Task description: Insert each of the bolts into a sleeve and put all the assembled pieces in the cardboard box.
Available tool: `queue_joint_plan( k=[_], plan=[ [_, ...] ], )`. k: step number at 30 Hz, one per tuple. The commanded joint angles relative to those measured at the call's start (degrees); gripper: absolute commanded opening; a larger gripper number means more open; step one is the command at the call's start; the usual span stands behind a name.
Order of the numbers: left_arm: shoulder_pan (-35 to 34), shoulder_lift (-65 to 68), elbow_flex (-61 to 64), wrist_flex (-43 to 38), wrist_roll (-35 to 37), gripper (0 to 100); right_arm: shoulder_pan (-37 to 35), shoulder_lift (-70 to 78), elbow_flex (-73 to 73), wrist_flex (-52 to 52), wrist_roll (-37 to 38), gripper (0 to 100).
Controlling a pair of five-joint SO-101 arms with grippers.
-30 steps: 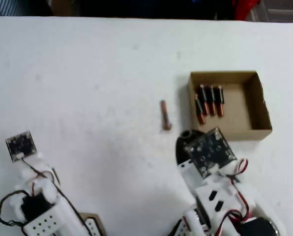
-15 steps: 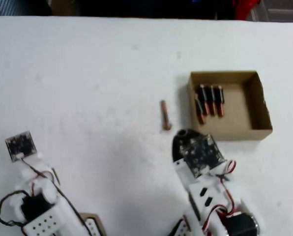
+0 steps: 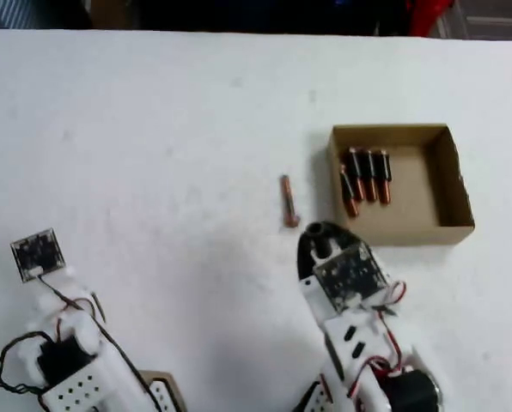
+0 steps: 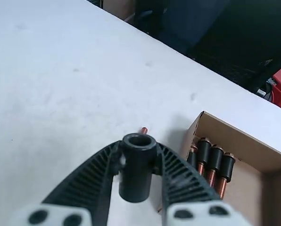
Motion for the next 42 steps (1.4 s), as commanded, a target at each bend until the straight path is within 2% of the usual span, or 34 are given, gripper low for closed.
queue_joint_plan(
  k=[1, 5, 11, 17, 19, 32, 36, 42],
  plan=[
    [-0.22, -0.31, 0.00, 0.70, 0.09, 2, 0.31, -0.04, 4.31, -6.81, -0.79, 3.1],
    [-0.22, -0.31, 0.00, 0.44, 0.26, 2, 0.31, -0.04, 8.88, -9.54, -0.97, 3.1],
    [-0.31, -0.40, 0.00, 0.79, 0.09, 2, 0.57, -0.13, 11.78, -9.54, -7.30, 3.1],
    [-0.13, -0.40, -0.09, 0.79, 0.18, 2, 8.66, -0.13, 13.54, -9.45, -11.43, 3.1],
    [0.57, -0.40, -0.09, 0.79, 0.18, 2, 9.36, -0.13, 14.59, -9.45, -12.04, 3.3],
    [22.73, -0.40, -0.09, 0.44, 0.26, 2, 9.63, -0.22, 16.26, -9.36, -12.04, 3.3],
    [24.84, -0.40, -0.09, -2.73, 0.09, 2, 13.23, -0.22, 16.26, -9.36, -11.78, 3.3],
    [25.19, -0.40, -0.09, -13.54, -0.18, 2, 15.43, -0.22, 16.26, -9.36, -11.69, 3.4]
  ],
)
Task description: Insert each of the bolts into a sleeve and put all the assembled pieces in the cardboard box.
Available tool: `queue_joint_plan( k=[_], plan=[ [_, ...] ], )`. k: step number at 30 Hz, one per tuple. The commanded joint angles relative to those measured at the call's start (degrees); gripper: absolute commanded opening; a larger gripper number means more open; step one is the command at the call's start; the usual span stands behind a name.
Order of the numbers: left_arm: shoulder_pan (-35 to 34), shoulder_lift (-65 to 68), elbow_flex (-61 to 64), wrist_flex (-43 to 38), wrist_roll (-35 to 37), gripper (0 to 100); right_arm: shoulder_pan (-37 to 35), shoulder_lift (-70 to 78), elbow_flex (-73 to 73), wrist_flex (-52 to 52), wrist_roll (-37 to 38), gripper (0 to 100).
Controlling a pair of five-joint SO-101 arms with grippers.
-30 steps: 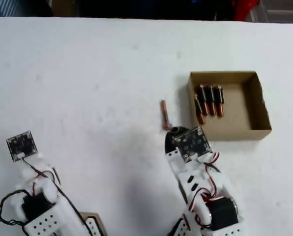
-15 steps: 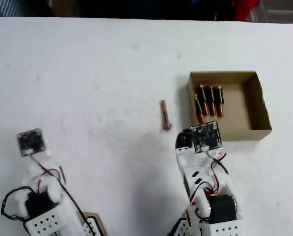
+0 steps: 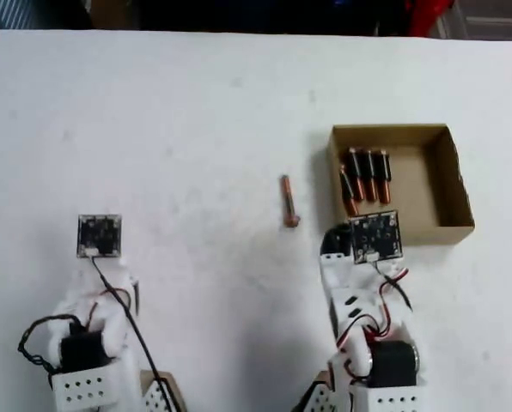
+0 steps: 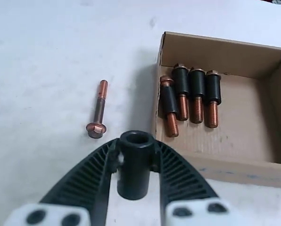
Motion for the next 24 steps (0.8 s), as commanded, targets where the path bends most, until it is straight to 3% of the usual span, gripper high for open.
queue_joint_plan(
  k=[1, 5, 11, 18, 24],
  plan=[
    [0.84, -0.40, -0.09, -7.82, -1.58, 2, 0.66, -0.57, -0.44, -1.54, -0.26, 3.4],
    [0.84, -0.40, -0.09, -12.75, -10.02, 2, 2.95, -0.66, -0.44, -1.54, -0.26, 3.4],
    [1.54, -0.40, -0.35, -14.51, -6.86, 2, 5.14, -0.66, -0.44, -1.54, -0.26, 3.4],
    [11.12, -0.13, -5.63, -14.51, -8.79, 2, 5.14, -0.66, -0.44, -1.54, -0.26, 3.4],
    [11.82, -0.04, -14.42, -8.88, -8.97, 2, 5.05, -0.66, -0.44, -1.54, -0.62, 3.4]
  ],
)
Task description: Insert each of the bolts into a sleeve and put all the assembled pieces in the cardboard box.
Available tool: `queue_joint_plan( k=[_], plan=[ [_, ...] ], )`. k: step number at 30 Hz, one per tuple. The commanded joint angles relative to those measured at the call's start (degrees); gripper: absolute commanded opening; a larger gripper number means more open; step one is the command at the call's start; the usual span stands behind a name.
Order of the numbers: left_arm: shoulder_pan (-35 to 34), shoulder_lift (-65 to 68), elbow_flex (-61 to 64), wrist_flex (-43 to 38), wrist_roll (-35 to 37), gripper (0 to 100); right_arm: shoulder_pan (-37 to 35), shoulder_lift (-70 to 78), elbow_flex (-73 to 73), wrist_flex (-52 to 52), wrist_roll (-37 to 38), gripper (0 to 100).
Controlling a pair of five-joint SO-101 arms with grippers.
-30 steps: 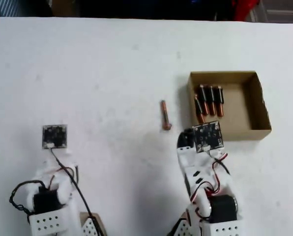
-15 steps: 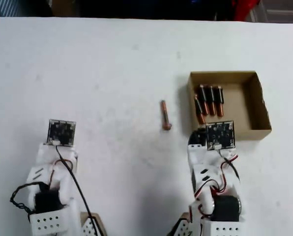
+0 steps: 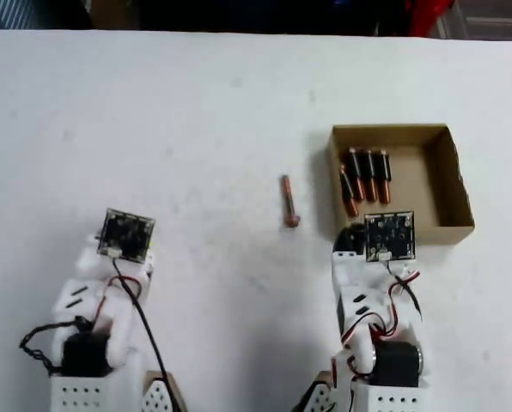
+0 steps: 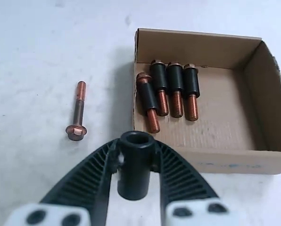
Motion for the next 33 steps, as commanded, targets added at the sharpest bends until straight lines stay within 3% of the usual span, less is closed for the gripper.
queue_joint_plan(
  k=[1, 7, 13, 23, 33],
  plan=[
    [0.84, -0.13, -7.47, 2.99, -0.53, 2, 0.40, -0.66, -0.44, -1.54, -0.62, 3.4],
    [0.84, 1.01, -14.15, 6.95, -0.53, 2, 0.31, -0.66, -0.44, -1.54, -0.62, 3.4],
    [1.19, 19.30, -25.67, 6.59, -0.35, 2, 0.13, -0.57, -0.44, -1.54, -0.62, 3.4],
    [16.84, 51.12, -44.40, 6.59, -0.26, 2, 0.48, -0.57, -0.44, -1.54, -0.62, 3.4],
    [22.29, 78.99, -61.54, 6.59, 0.44, 2, 4.00, -0.57, -0.35, -1.54, -0.62, 3.4]
  ],
)
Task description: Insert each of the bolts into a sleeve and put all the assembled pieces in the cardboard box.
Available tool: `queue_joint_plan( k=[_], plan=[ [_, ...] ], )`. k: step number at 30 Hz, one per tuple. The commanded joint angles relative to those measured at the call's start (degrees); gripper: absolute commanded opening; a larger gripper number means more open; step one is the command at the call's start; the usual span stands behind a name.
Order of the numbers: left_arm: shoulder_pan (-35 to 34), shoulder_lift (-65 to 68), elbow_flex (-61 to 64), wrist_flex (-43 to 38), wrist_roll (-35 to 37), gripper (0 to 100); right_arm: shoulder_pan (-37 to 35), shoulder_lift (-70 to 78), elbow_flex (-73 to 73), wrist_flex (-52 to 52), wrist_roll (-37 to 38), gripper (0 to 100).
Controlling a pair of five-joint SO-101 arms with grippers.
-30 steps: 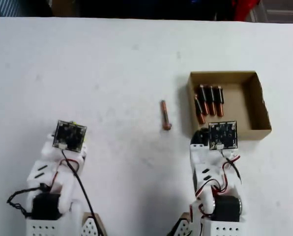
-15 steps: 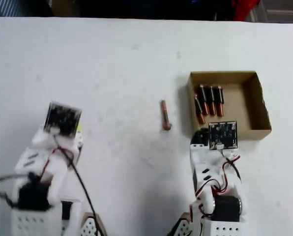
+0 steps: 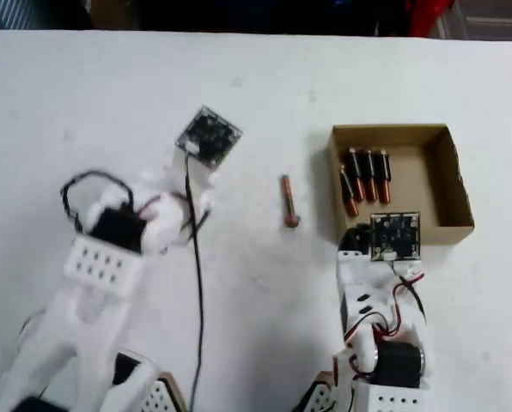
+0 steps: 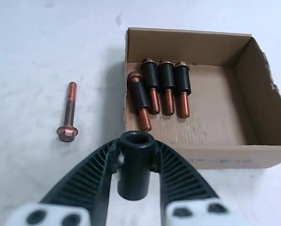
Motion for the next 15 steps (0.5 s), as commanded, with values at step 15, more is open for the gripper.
queue_joint_plan(
  k=[15],
  plan=[
    [6.90, 47.16, -35.34, 0.18, 15.91, 2, 3.74, -0.66, 2.37, -1.98, -0.26, 3.5]
  ],
)
